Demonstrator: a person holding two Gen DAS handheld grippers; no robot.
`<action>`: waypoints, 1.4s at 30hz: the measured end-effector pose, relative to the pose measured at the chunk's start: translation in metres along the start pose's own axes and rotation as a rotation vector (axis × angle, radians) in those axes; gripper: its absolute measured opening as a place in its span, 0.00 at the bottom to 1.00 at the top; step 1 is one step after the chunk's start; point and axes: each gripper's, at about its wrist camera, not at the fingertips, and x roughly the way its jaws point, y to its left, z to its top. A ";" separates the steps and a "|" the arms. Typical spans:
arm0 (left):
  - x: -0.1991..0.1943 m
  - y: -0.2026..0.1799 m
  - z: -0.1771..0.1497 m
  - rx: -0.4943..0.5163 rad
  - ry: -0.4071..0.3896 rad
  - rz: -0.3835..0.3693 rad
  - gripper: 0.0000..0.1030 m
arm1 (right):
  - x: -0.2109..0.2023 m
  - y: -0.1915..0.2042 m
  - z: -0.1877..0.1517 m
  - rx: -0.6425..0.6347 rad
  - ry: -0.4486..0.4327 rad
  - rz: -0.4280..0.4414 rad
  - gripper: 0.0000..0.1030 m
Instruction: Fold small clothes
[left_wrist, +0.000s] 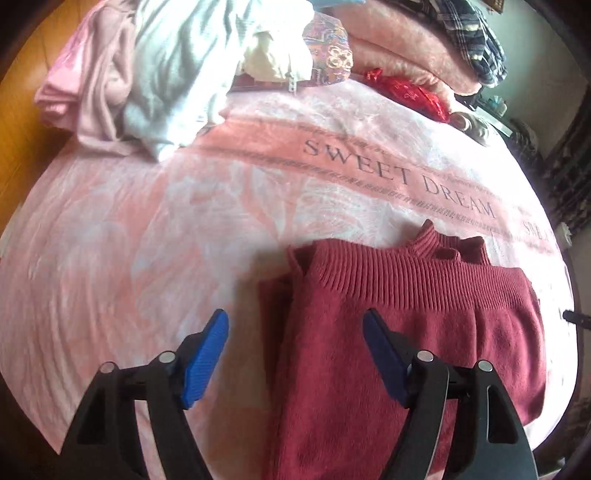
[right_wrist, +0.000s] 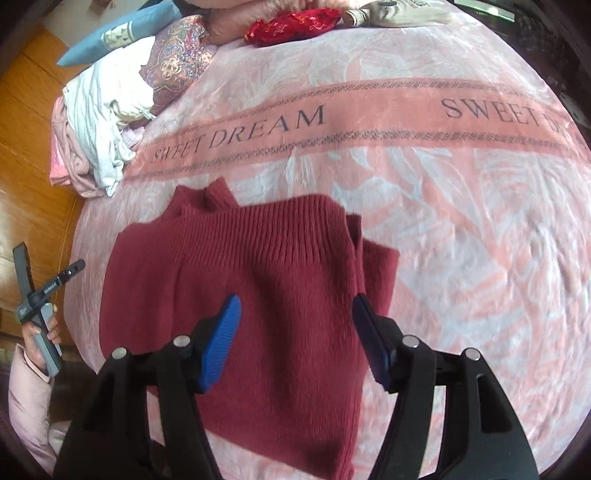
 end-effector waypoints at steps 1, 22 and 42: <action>0.013 -0.008 0.008 0.024 -0.001 0.011 0.74 | 0.009 -0.003 0.008 0.001 0.016 -0.007 0.66; 0.095 -0.025 0.018 -0.018 0.145 -0.131 0.16 | 0.057 -0.045 0.038 -0.021 0.066 0.033 0.05; 0.009 -0.048 -0.027 0.015 0.070 -0.018 0.62 | -0.009 -0.035 -0.060 0.045 0.113 0.056 0.57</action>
